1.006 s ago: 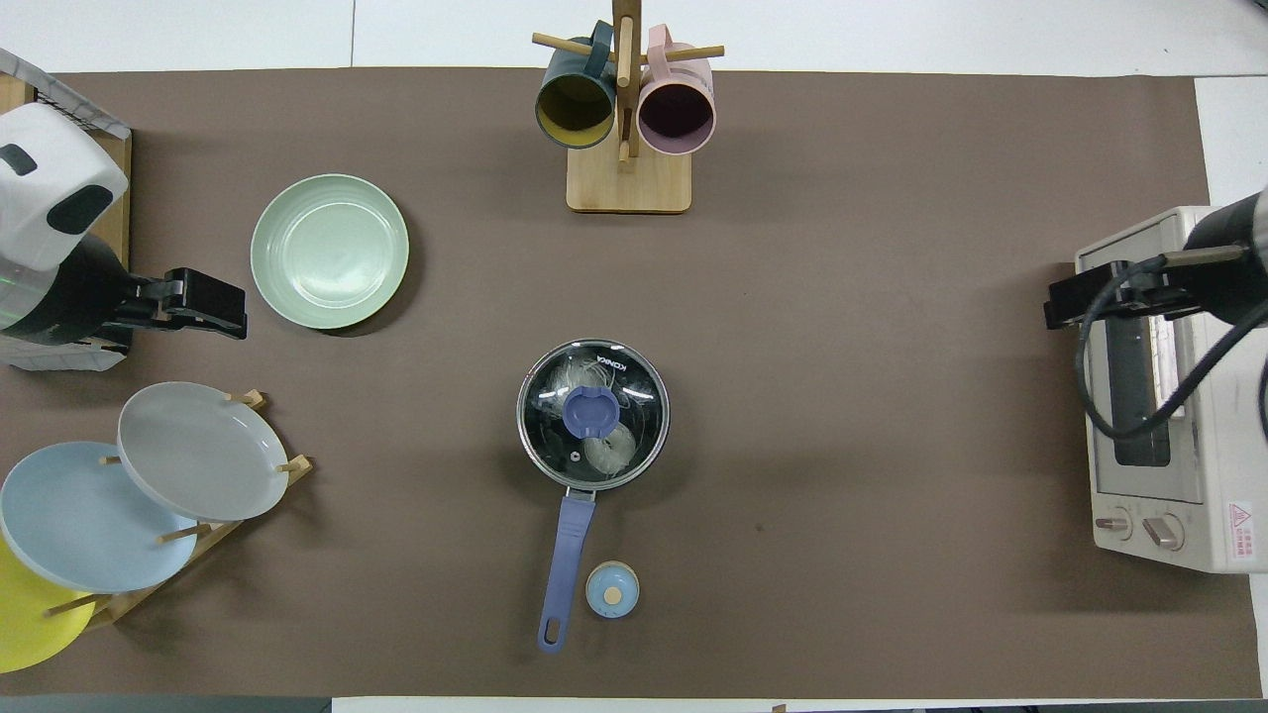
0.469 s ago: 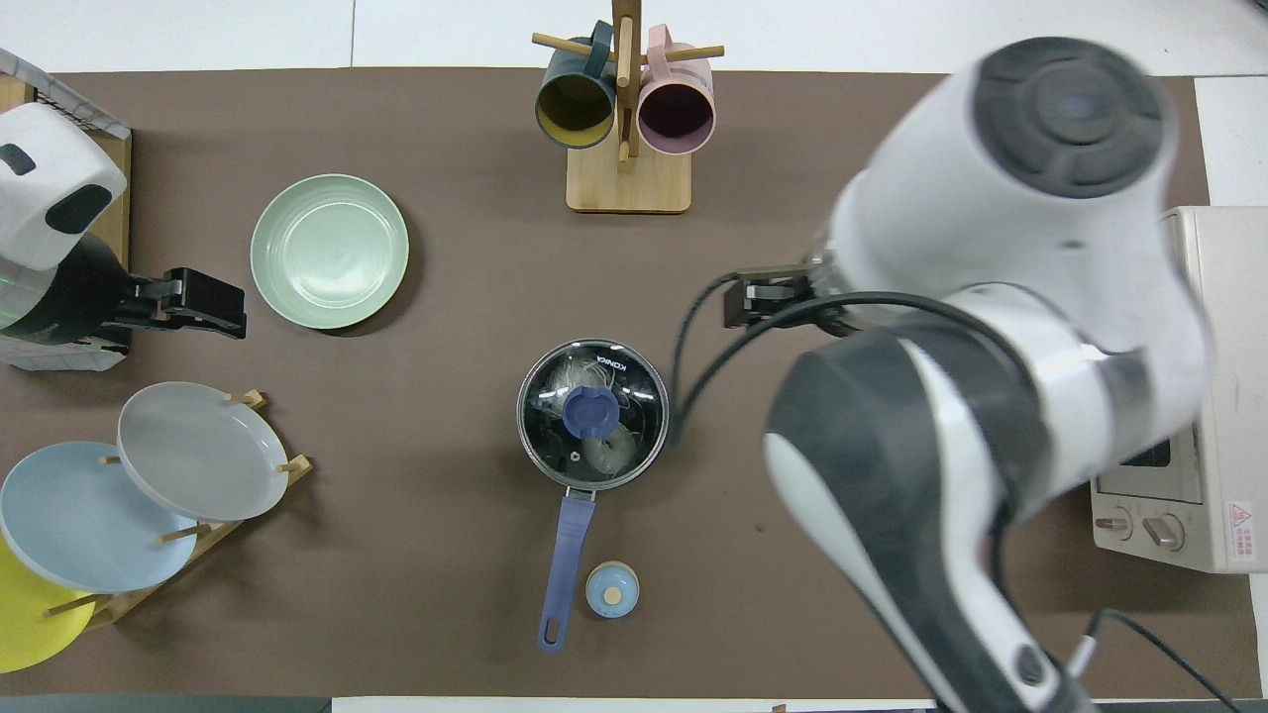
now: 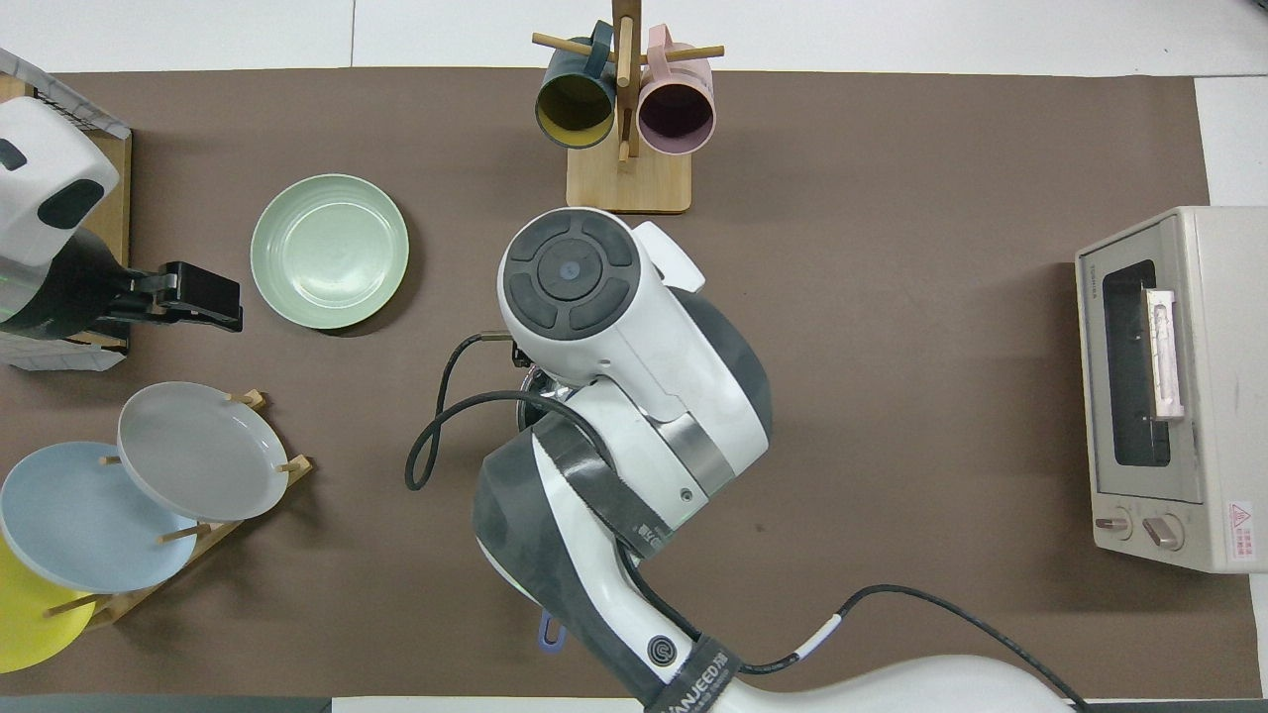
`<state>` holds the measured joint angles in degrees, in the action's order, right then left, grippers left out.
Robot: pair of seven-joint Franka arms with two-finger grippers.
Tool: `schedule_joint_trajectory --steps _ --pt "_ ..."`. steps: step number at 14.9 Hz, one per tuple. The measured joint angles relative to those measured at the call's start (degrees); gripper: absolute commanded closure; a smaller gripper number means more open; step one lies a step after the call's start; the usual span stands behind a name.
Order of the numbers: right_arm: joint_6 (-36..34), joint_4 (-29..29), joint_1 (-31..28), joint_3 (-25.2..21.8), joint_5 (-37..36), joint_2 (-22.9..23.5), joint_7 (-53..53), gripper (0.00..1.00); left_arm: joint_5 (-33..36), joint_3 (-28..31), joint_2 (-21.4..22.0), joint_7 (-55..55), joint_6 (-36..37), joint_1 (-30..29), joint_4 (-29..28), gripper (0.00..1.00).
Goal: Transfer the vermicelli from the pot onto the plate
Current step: 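Reach the right gripper over the saucepan and grasp the glass lid knob, then lift the glass lid off the saucepan with the right gripper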
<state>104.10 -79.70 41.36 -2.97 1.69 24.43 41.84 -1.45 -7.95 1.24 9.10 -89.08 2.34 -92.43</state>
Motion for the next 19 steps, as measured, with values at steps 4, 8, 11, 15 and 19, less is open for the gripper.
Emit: schedule_joint_trajectory --steps 4,8,11,15,19 --pt "2.1 -1.7 0.2 -0.1 -0.1 1.0 0.0 0.0 0.0 0.0 0.0 0.0 -0.1 -0.2 0.0 0.0" --pt "4.3 -4.7 1.0 -0.1 -0.1 1.0 0.0 0.0 0.0 0.0 0.0 0.0 -0.3 -0.2 0.0 0.0" --pt "4.8 -5.9 1.2 0.0 -0.1 0.9 0.0 0.0 0.0 0.0 0.0 0.0 -0.5 -0.3 0.0 0.0" --pt "4.8 -6.6 1.4 0.4 0.0 0.7 0.0 0.01 0.0 0.0 0.0 0.0 -0.8 -0.3 0.0 0.0" --pt "4.8 -7.5 2.4 0.6 0.0 0.1 0.0 0.04 0.0 0.0 0.0 -0.1 -2.1 -0.3 -0.2 0.0"
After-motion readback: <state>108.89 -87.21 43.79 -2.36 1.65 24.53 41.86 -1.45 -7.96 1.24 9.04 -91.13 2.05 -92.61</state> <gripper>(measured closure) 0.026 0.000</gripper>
